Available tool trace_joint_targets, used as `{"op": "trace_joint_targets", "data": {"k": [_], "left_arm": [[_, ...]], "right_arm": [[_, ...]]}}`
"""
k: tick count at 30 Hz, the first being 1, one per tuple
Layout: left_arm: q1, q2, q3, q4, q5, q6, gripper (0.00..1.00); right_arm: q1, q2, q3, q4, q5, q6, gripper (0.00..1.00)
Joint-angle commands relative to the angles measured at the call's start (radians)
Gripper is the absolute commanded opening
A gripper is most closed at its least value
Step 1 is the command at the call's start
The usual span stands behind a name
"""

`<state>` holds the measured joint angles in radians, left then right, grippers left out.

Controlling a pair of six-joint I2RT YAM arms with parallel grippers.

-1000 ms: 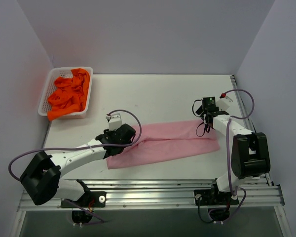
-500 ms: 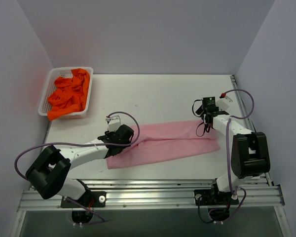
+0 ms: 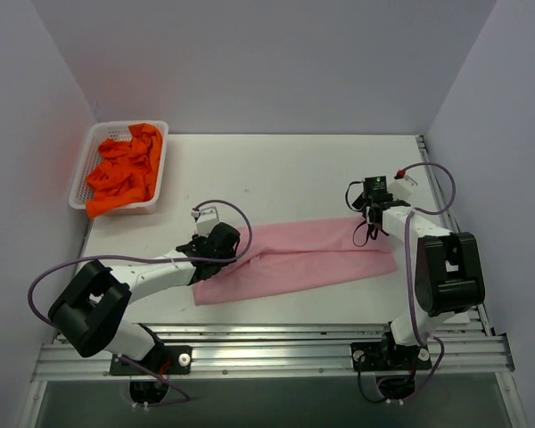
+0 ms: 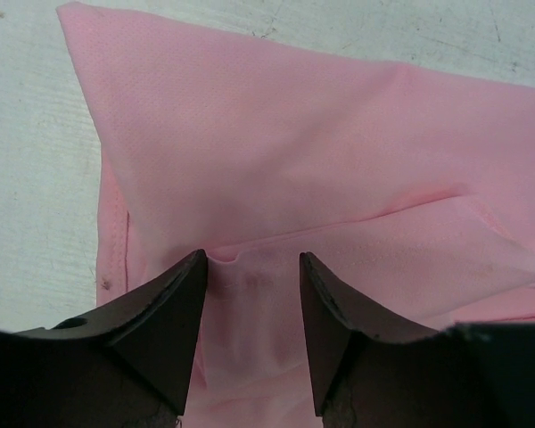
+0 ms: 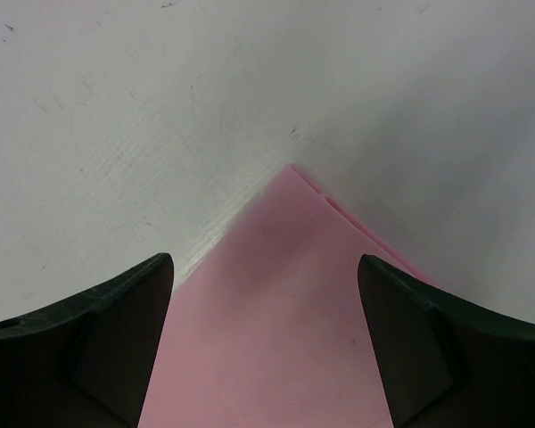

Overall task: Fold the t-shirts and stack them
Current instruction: Fold the other side of the tshirt into a rectangle

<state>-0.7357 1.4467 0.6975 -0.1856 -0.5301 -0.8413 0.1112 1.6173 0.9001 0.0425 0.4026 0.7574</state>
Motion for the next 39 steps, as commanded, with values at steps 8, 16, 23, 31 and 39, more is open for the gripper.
{"op": "trace_joint_targets", "data": {"k": [8, 16, 23, 31, 39], "left_arm": [[0.007, 0.001, -0.003, 0.055, 0.021, 0.025, 0.22], [0.006, -0.028, -0.007, 0.038, 0.022, 0.033, 0.02], [-0.039, -0.186, -0.053, -0.017, 0.005, 0.034, 0.02], [-0.103, -0.353, -0.09, -0.086, -0.016, 0.039, 0.02], [-0.218, -0.341, -0.121, -0.095, -0.024, 0.045, 0.02]], "right_arm": [[-0.004, 0.004, 0.014, -0.006, 0.019, -0.007, 0.79], [-0.004, 0.006, 0.014, -0.007, 0.022, -0.009, 0.78], [-0.002, 0.007, 0.01, -0.01, 0.03, -0.004, 0.77], [0.004, 0.027, 0.008, -0.004, 0.031, 0.005, 0.75], [0.004, 0.035, 0.008, -0.004, 0.038, 0.007, 0.75]]}}
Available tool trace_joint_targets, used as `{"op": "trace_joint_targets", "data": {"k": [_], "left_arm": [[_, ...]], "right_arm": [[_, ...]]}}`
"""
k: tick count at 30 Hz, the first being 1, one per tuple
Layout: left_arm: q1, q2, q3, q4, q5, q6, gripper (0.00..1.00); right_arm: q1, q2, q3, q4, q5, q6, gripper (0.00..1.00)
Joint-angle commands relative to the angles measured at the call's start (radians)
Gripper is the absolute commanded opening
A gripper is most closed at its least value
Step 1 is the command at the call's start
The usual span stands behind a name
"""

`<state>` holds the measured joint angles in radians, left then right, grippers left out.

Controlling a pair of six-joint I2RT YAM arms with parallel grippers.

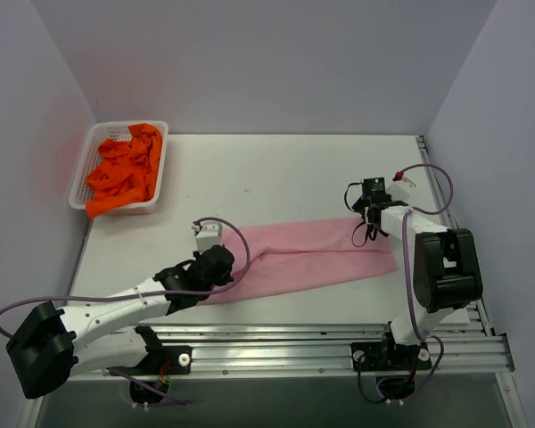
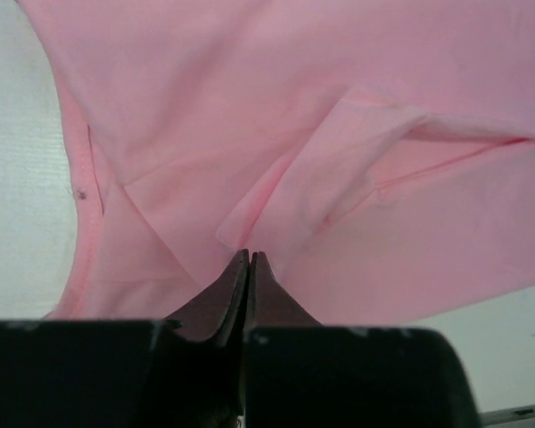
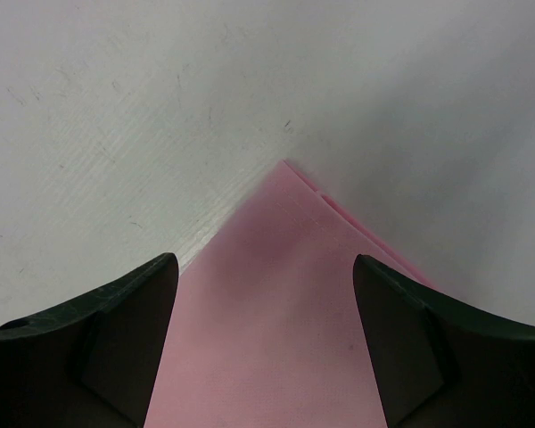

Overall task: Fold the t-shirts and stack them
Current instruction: Fold the other side of the tshirt into a rectangle

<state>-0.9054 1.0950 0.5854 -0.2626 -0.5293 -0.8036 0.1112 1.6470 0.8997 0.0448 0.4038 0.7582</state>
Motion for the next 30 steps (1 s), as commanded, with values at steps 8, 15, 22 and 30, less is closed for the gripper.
{"op": "trace_joint_targets", "data": {"k": [8, 15, 22, 30], "left_arm": [[-0.322, 0.259, 0.019, -0.164, -0.224, -0.231, 0.42], [-0.503, 0.396, 0.2, -0.429, -0.388, -0.49, 0.94], [-0.411, 0.142, 0.192, -0.242, -0.361, -0.206, 0.94], [0.017, -0.04, 0.001, 0.212, 0.044, 0.113, 0.97]], "right_arm": [[0.008, 0.02, 0.011, -0.008, 0.041, 0.012, 0.75], [0.01, 0.046, 0.015, 0.009, 0.043, 0.02, 0.75], [0.015, 0.082, 0.034, 0.015, 0.038, 0.016, 0.75], [0.013, 0.1, 0.045, 0.026, 0.029, 0.012, 0.75]]}}
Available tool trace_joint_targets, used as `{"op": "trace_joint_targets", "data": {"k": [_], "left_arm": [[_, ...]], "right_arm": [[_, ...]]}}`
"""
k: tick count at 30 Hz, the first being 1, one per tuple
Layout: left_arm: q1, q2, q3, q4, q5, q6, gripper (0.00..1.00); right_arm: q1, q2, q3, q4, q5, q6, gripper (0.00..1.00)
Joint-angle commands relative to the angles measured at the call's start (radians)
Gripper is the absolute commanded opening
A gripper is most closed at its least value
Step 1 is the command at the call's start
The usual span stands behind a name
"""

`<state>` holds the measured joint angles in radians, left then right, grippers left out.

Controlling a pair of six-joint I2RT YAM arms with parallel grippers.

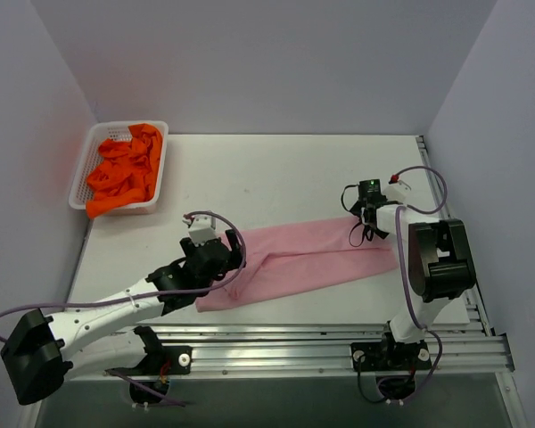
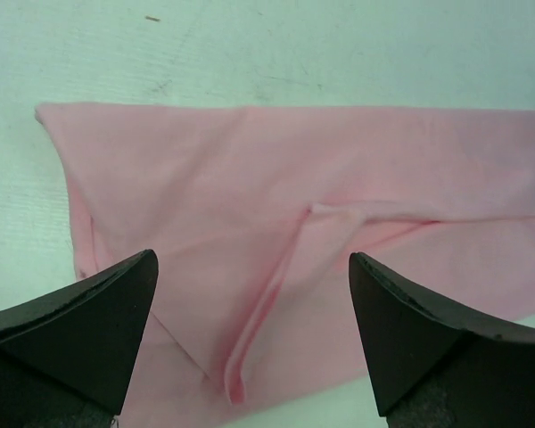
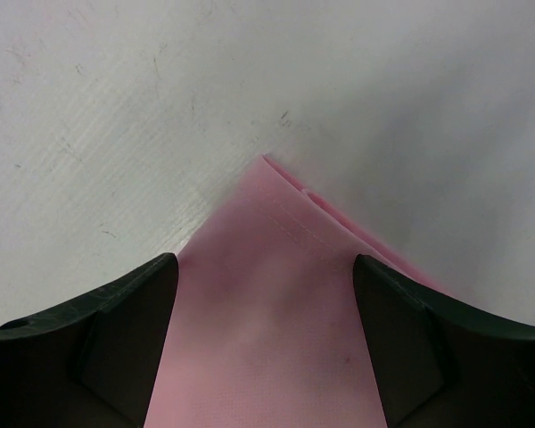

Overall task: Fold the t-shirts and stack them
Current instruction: Fold the other side of the tshirt into a rectangle

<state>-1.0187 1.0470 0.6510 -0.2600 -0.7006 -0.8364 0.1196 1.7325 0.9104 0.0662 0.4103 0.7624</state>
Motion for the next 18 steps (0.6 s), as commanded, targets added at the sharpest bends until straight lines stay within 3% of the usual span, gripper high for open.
{"op": "trace_joint_targets", "data": {"k": [1, 4, 9, 11, 18], "left_arm": [[0.159, 0.018, -0.091, 0.238, 0.258, 0.148, 0.98], [0.235, 0.092, -0.135, 0.395, 0.384, 0.149, 0.99], [0.261, 0.205, -0.152, 0.597, 0.504, 0.157, 1.0], [0.266, 0.241, -0.163, 0.662, 0.552, 0.154, 0.94], [0.269, 0.295, -0.177, 0.712, 0.602, 0.138, 0.92]], "right_arm": [[0.005, 0.018, 0.038, 0.003, 0.022, 0.008, 0.75], [0.005, 0.022, 0.041, 0.004, 0.022, 0.006, 0.75], [0.005, 0.021, 0.038, 0.003, 0.027, 0.002, 0.75], [0.003, 0.018, 0.038, 0.0, 0.03, -0.002, 0.75], [0.0, 0.022, 0.033, 0.003, 0.033, -0.002, 0.75]]}}
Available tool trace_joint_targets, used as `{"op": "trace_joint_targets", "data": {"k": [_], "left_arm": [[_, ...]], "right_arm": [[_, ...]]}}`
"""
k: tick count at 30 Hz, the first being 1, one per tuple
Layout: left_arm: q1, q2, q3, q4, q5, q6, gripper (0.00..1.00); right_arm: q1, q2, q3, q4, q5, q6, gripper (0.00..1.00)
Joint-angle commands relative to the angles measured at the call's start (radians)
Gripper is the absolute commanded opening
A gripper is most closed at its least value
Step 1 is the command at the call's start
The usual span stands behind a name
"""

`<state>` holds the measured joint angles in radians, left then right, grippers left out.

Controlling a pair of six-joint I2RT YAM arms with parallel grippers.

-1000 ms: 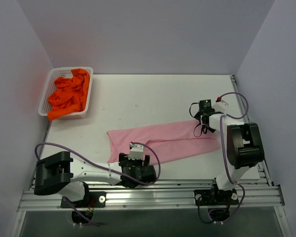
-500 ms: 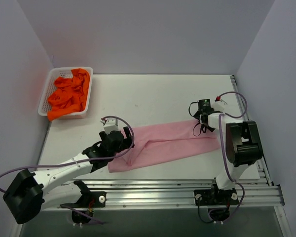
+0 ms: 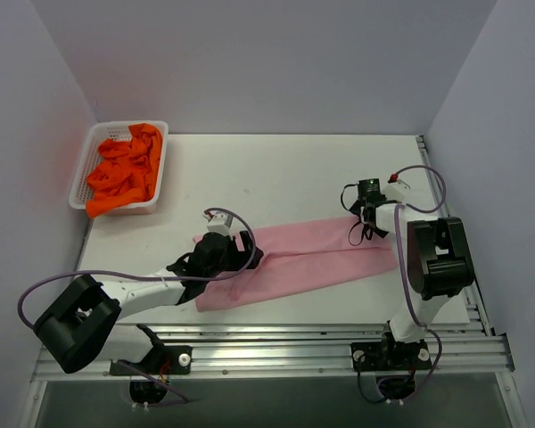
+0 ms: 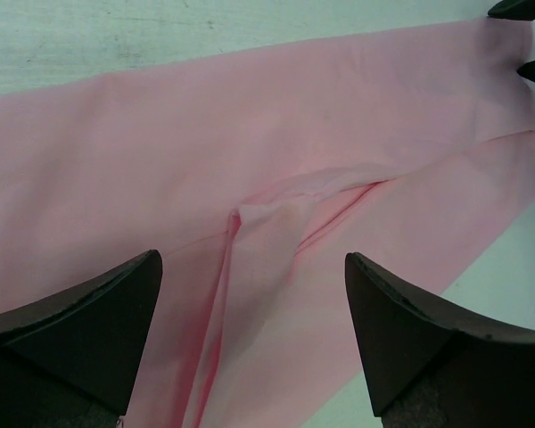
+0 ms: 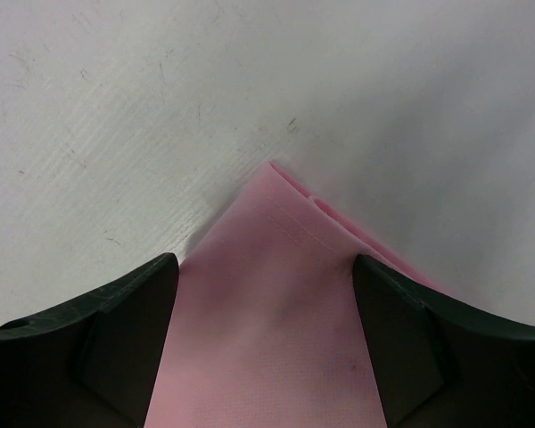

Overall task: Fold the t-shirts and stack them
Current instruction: Fold the other side of the tshirt into a rectangle

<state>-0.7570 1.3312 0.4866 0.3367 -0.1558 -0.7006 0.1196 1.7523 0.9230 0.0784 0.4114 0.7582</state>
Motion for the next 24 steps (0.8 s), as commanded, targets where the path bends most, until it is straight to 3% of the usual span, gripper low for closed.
{"op": "trace_joint_targets", "data": {"k": [1, 18, 24], "left_arm": [[0.007, 0.02, -0.014, 0.119, 0.064, 0.001, 0.92], [-0.007, 0.102, -0.054, 0.252, 0.156, -0.033, 0.88], [-0.099, 0.037, -0.03, 0.185, 0.147, -0.019, 0.87]], "right_arm": [[0.0, 0.006, 0.02, -0.008, 0.03, 0.003, 0.75], [-0.009, 0.01, 0.002, 0.006, 0.029, 0.001, 0.75], [-0.009, 0.013, 0.002, 0.006, 0.026, 0.001, 0.74]]}}
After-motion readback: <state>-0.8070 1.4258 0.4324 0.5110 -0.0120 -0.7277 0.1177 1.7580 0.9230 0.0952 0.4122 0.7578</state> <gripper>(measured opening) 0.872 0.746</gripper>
